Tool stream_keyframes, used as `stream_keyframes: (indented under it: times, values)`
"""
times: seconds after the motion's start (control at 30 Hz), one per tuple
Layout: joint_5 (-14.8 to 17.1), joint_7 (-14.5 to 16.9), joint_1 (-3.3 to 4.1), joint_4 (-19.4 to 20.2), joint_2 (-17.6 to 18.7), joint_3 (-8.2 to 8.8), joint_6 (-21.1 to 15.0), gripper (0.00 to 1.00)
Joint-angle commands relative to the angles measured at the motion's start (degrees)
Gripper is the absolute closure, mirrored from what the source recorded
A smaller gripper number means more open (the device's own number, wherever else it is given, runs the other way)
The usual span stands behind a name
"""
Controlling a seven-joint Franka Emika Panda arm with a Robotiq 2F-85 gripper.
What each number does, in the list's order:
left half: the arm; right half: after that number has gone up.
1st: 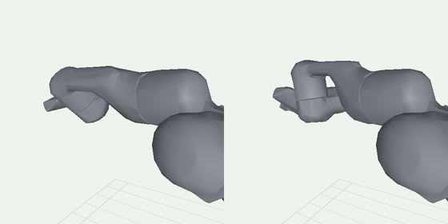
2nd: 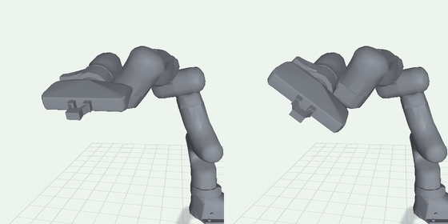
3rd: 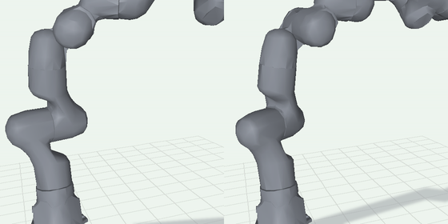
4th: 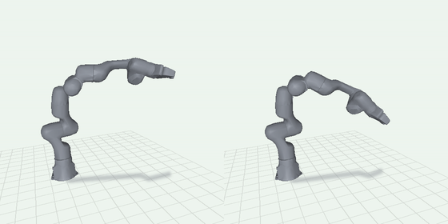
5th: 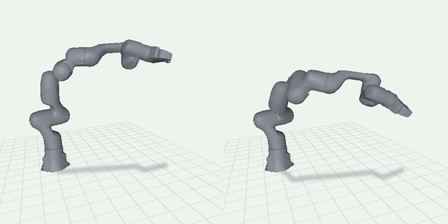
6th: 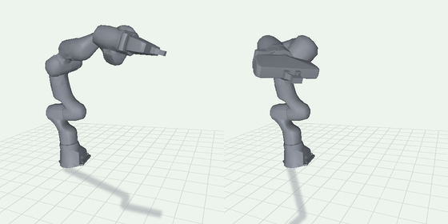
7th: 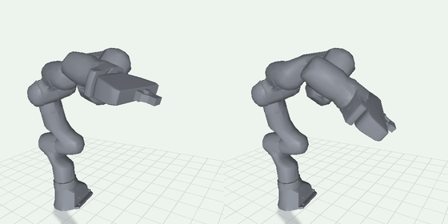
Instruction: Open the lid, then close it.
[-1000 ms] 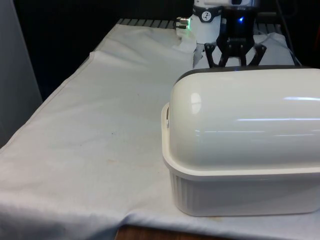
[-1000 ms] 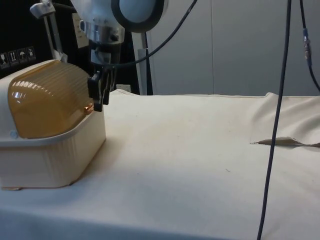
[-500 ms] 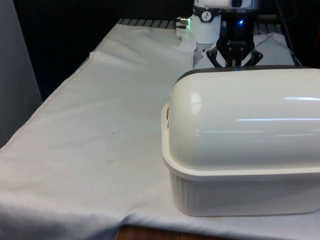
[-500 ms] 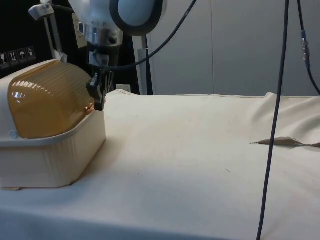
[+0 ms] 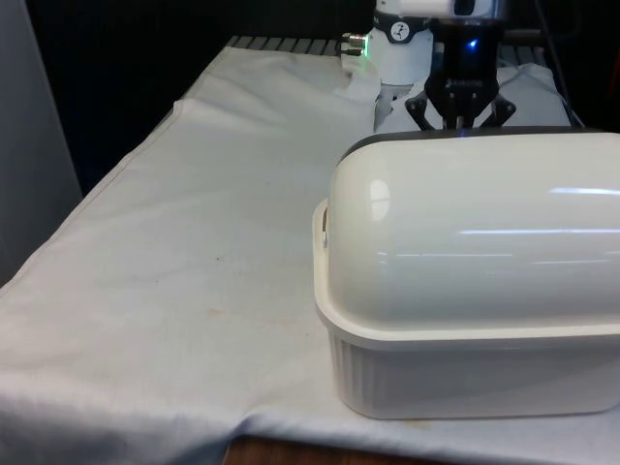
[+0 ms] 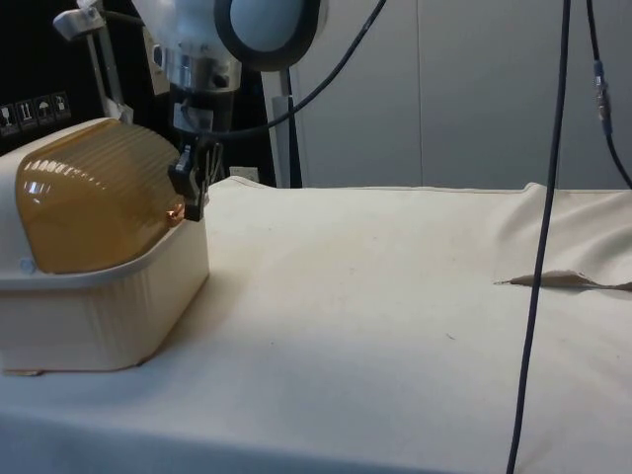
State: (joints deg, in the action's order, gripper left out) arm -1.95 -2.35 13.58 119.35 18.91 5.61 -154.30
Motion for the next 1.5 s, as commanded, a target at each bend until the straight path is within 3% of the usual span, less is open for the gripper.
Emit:
stream_keyframes:
  times: [0.0, 0.13, 0.17, 0.2, 0.37, 0.43, 0.47, 0.7, 0.9, 1.47]
  values:
    - [1.03, 0.57, -0.34, 0.29, 0.06, -0.69, -0.80, 1.00]
    - [1.09, 0.52, -0.34, 0.06, 0.29, -0.69, -0.86, 1.00]
    - [0.23, 0.00, 0.00, 0.00, 0.11, -0.17, -0.11, 1.00]
    - [1.03, 0.52, -0.34, 0.00, 0.29, -0.69, -0.92, 1.00]
    - [1.09, 0.57, -0.52, -0.92, 1.15, -0.57, -1.20, 1.00]
    - [0.29, 0.00, -0.11, -0.74, 0.92, -0.06, -0.74, 1.00]
    - [1.03, 0.57, -0.52, -1.32, 1.49, -0.46, -1.38, 1.00]
    - [0.29, 0.00, -0.11, -1.49, 1.55, 0.06, -0.86, 1.00]
    - [0.63, 0.00, -0.23, -1.78, 1.83, -0.11, -1.38, 1.00]
    - [0.17, -1.03, -0.06, -2.58, -1.26, 0.29, 0.40, 1.00]
